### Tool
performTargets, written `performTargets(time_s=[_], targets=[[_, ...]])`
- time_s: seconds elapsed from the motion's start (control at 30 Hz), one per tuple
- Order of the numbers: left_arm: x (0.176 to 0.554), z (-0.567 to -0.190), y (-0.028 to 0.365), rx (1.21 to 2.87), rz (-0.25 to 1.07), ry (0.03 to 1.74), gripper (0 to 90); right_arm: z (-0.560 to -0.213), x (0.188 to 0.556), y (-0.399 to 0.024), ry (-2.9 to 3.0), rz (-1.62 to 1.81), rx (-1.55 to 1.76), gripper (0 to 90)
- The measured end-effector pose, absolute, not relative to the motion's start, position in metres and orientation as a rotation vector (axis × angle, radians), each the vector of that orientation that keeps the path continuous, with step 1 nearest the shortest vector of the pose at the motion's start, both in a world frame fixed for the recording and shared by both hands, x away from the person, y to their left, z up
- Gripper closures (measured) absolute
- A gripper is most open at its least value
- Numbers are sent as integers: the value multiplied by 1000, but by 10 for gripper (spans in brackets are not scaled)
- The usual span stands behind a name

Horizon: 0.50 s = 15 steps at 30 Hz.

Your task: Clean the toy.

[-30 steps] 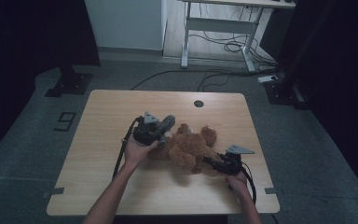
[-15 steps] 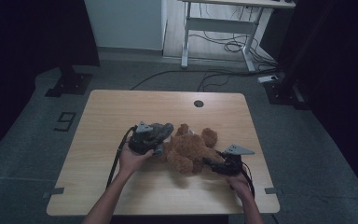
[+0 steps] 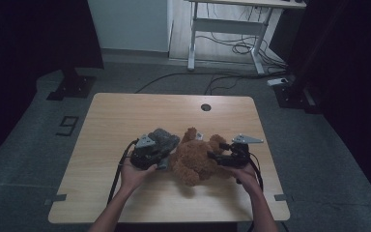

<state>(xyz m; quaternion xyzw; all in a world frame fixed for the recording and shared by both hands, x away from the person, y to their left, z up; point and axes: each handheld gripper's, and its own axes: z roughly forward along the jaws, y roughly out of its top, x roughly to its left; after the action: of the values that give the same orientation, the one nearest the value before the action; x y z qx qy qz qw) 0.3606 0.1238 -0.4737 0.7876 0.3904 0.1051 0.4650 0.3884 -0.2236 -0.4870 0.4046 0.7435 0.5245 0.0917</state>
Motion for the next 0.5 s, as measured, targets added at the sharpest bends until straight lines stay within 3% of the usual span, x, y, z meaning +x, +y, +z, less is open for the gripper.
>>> performTargets(time_s=[0.2,0.5], targets=[[356,-477,126,1926,254,954,807,-492,398,-215,2275,1543,1238,182],[347,-483,130,1916,202,946,807,-512,383,-200,2385,1541,1190,122]])
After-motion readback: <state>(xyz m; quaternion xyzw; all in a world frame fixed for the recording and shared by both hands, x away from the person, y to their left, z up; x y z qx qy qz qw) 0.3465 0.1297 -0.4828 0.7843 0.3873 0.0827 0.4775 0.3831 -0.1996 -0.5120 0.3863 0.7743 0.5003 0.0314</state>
